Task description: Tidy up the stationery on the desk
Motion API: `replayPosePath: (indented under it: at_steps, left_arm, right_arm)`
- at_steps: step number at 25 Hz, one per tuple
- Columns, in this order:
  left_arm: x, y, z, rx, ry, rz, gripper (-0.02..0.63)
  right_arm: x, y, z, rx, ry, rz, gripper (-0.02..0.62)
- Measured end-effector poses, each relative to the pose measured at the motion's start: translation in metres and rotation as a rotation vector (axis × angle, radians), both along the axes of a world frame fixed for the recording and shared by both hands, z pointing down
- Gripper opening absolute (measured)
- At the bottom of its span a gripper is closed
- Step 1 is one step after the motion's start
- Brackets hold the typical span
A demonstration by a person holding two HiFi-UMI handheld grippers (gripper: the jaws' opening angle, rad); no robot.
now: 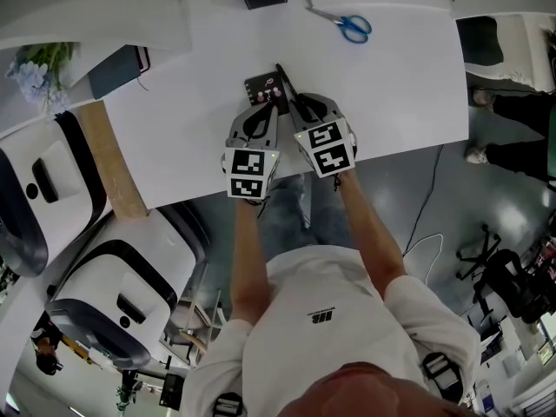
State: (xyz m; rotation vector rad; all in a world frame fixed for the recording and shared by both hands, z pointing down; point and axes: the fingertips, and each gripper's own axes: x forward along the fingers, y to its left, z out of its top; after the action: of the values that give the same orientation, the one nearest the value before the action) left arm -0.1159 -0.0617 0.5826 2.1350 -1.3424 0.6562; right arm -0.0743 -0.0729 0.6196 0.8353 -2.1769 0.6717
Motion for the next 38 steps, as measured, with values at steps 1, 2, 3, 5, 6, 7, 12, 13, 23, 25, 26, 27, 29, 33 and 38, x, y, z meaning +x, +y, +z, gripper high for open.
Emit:
replayPosePath:
  at_steps: [1, 2, 3, 5, 6, 7, 12, 13, 23, 25, 26, 27, 29, 33, 38]
  left_arm:
    - [0.0, 0.001, 0.0, -0.001, -0.001, -0.001, 0.0]
    - [-0.001, 0.002, 0.0, -0.001, -0.002, -0.002, 0.0]
    - [-0.001, 0.003, -0.001, 0.001, -0.003, -0.003, 0.0]
    - [-0.001, 0.004, 0.0, 0.002, -0.005, -0.004, 0.0]
    - [-0.001, 0.005, -0.001, 0.001, -0.006, -0.006, 0.0]
    - [-0.001, 0.005, -0.002, 0.001, -0.007, -0.007, 0.0]
    - [-0.002, 0.004, -0.005, 0.01, -0.01, -0.015, 0.0]
    - [-0.003, 0.004, -0.005, 0.007, -0.011, -0.017, 0.0]
    - [0.001, -0.004, -0.006, 0.007, -0.01, -0.014, 0.0]
    - [0.005, -0.008, -0.007, 0.009, -0.007, -0.009, 0.0]
    - [0.007, -0.011, -0.008, 0.011, -0.006, -0.005, 0.0]
    - [0.009, -0.014, -0.009, 0.013, -0.006, -0.002, 0.0]
    - [0.014, -0.018, -0.007, 0.01, -0.001, 0.005, 0.0]
    - [0.026, -0.032, -0.009, 0.017, 0.007, 0.023, 0.0]
    - [0.043, -0.051, -0.011, 0.02, 0.018, 0.046, 0.0]
  right_arm:
    - [-0.001, 0.002, 0.0, -0.002, -0.006, -0.005, 0.067]
    - [-0.002, 0.002, -0.001, 0.0, -0.018, -0.009, 0.069]
    - [-0.005, 0.002, -0.002, 0.003, -0.032, -0.013, 0.069]
    - [-0.008, 0.004, -0.004, 0.005, -0.051, -0.024, 0.069]
    - [-0.01, 0.005, -0.004, 0.005, -0.056, -0.029, 0.069]
    - [-0.01, 0.005, -0.004, 0.006, -0.059, -0.032, 0.069]
    - [-0.015, 0.008, -0.005, -0.003, -0.082, -0.051, 0.069]
    - [-0.016, 0.009, -0.005, -0.002, -0.085, -0.056, 0.069]
    - [0.0, -0.004, -0.018, 0.05, -0.083, -0.065, 0.069]
    - [0.007, -0.008, -0.019, 0.059, -0.076, -0.064, 0.067]
    - [0.01, -0.011, -0.02, 0.063, -0.071, -0.062, 0.067]
    - [0.013, -0.014, -0.02, 0.067, -0.067, -0.061, 0.067]
    - [0.019, -0.021, -0.02, 0.072, -0.062, -0.058, 0.067]
    - [0.034, -0.037, -0.021, 0.084, -0.046, -0.048, 0.066]
    - [0.052, -0.061, -0.023, 0.1, -0.045, -0.027, 0.063]
